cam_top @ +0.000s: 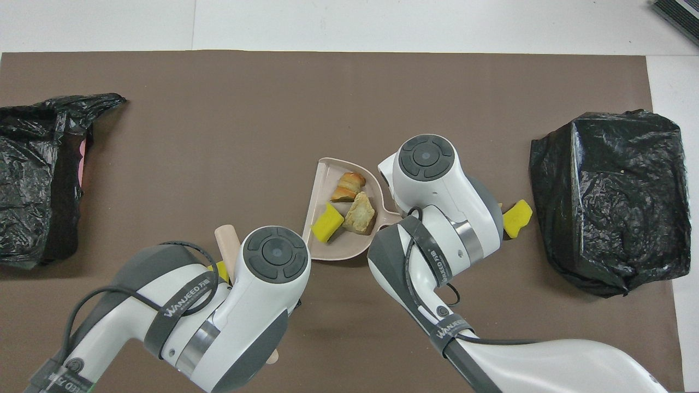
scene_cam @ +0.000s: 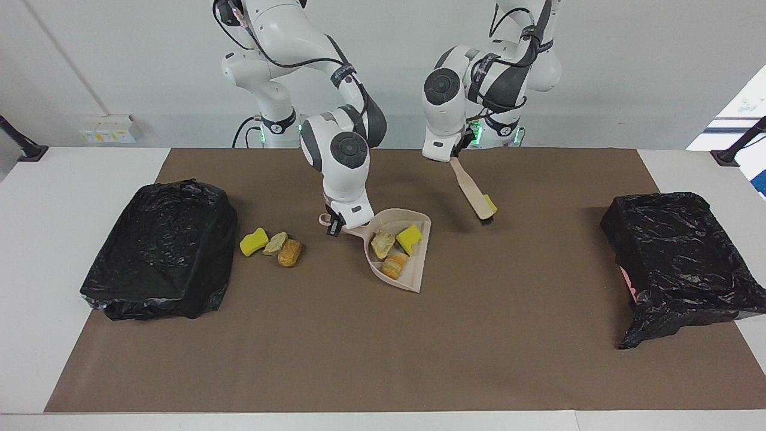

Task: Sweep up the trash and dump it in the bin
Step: 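Sweep the crumbs and sponges into the dustpan with the left gripper's brush, then carry the filled dustpan with the right gripper over the nearer trash bag, then tilt the dustpan with the right gripper to dump trash into the bag, then bring the empty dustpan back with the right gripper and set it down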

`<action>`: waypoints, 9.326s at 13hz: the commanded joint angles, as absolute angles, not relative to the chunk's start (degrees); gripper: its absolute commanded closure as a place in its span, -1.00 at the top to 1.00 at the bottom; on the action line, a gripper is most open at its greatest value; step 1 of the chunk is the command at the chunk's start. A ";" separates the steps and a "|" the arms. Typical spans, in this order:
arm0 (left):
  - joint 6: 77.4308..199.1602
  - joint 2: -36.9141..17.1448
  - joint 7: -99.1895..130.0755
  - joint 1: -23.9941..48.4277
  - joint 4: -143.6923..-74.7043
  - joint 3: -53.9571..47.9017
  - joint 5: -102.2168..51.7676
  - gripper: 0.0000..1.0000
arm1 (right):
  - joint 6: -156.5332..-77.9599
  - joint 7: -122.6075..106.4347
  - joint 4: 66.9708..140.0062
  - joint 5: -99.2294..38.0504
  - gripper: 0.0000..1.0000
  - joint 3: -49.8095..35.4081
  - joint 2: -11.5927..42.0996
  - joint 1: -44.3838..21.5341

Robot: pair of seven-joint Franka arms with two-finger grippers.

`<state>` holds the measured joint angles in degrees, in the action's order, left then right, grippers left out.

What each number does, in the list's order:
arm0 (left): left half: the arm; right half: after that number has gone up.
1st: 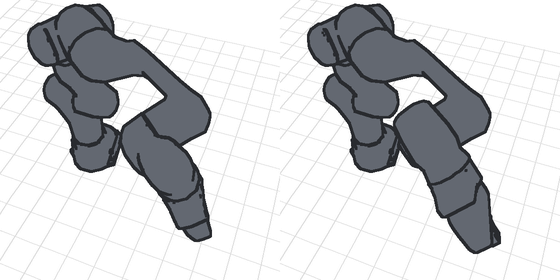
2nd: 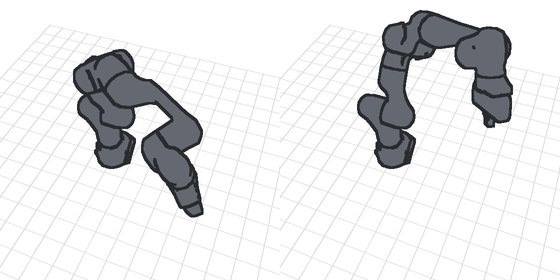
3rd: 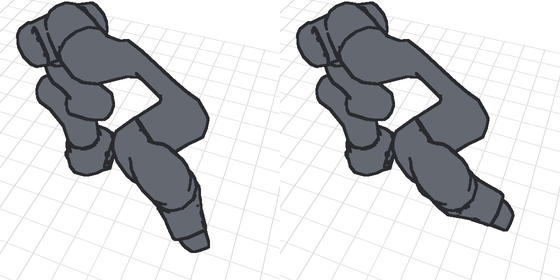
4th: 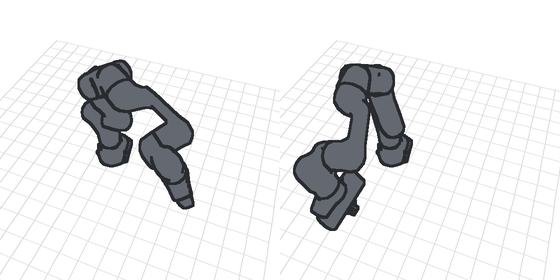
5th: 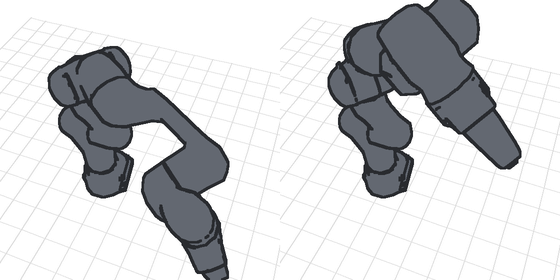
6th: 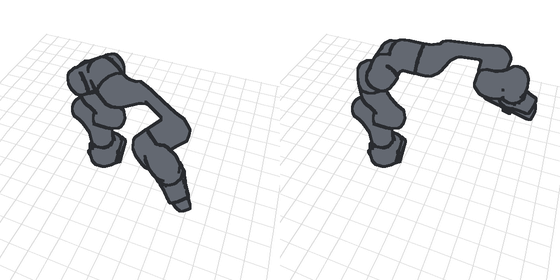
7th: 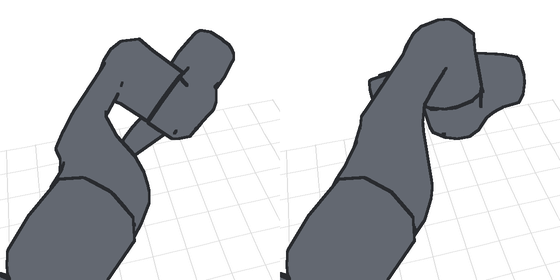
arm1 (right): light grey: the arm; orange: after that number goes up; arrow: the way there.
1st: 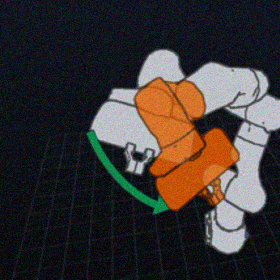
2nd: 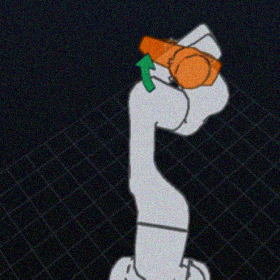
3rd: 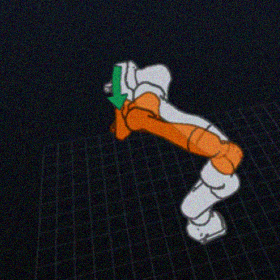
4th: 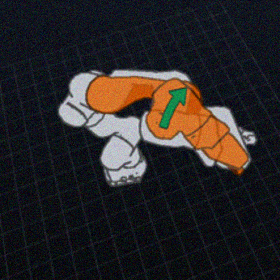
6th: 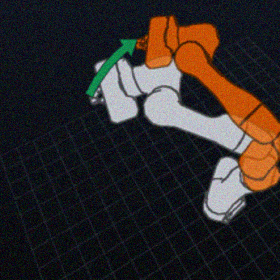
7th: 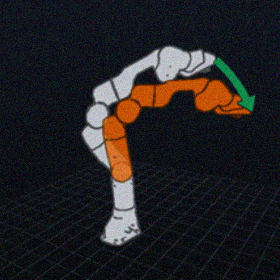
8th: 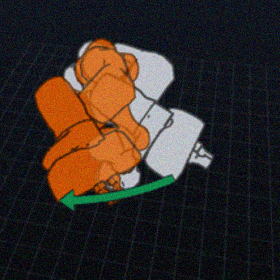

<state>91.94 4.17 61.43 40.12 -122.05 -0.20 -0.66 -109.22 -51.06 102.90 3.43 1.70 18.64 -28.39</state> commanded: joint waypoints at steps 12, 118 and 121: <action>114.95 9.94 56.64 34.90 -139.84 -0.18 -6.42 -1.00 | -115.05 -55.73 110.39 4.66 -1.00 1.41 15.03 -28.30; 82.18 1.23 -2.99 1.94 -83.23 -5.63 -1.49 1.00 | -97.28 -2.52 87.48 -3.67 -1.00 -3.16 18.60 -21.26; 81.65 1.32 -3.43 1.84 -83.23 -5.45 -1.41 1.00 | -102.03 15.50 79.13 -6.85 -1.00 -4.21 27.74 -25.30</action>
<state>82.44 0.08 -3.05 2.81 -82.14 -4.90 -1.08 -101.56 6.60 87.15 -4.99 -3.48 21.28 -23.74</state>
